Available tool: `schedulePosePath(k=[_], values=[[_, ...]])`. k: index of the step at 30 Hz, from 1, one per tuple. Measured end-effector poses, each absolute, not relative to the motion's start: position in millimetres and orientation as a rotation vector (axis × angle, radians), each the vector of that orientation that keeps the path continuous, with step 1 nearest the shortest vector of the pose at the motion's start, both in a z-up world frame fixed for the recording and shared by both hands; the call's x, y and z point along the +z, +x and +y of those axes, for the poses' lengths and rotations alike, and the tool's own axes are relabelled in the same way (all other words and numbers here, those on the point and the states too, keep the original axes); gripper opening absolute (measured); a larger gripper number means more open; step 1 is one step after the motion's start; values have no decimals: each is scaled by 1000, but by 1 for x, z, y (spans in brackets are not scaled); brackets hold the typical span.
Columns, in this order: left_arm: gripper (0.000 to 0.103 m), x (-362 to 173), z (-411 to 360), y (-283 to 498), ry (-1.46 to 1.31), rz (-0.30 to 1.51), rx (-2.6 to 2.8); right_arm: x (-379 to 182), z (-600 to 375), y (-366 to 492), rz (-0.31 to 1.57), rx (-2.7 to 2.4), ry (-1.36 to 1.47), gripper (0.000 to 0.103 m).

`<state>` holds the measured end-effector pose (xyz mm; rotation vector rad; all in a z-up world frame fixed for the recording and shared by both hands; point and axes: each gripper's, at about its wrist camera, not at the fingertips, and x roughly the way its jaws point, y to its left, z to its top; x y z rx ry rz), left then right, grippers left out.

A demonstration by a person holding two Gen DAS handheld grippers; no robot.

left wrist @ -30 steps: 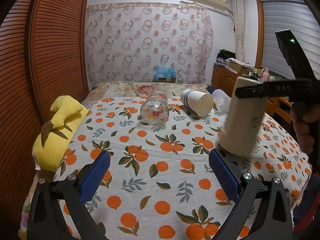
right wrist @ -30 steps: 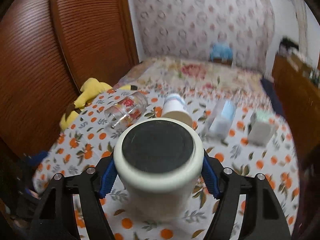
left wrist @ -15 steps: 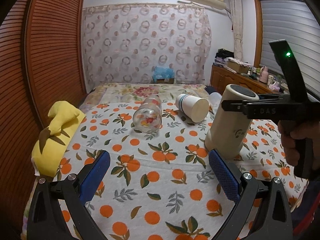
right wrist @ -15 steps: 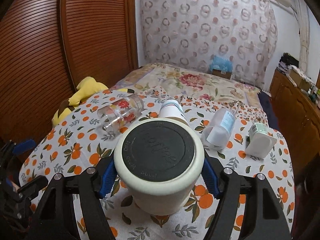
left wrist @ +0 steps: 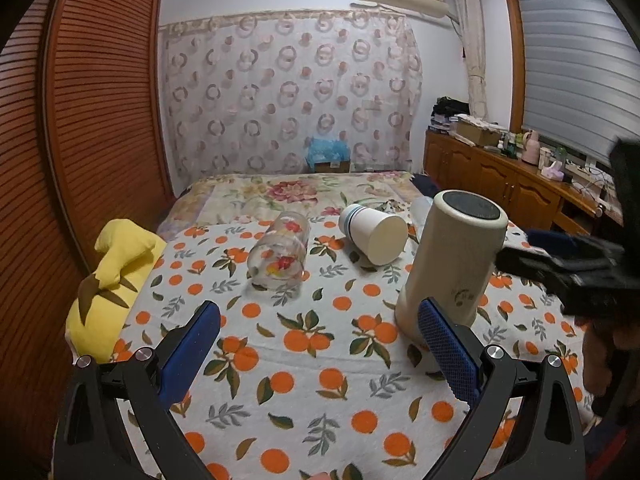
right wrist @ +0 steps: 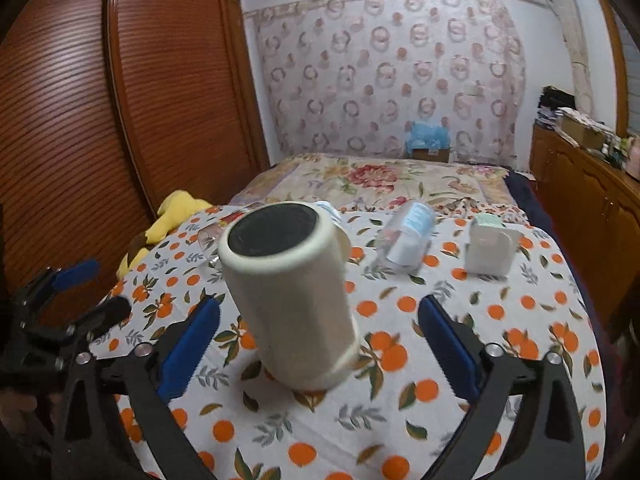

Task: Flip cup upside down
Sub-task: 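Lower the cream cup onto the bedspread and open the right tool, then withdraw the right tool from the standing cup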

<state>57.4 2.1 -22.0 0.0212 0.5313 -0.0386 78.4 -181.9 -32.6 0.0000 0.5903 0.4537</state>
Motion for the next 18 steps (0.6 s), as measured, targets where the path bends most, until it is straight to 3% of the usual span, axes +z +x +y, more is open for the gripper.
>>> schedulePosePath(k=[18], values=[[95, -5, -24, 50, 9, 463, -37, -26, -216, 28, 429, 351, 18, 100]])
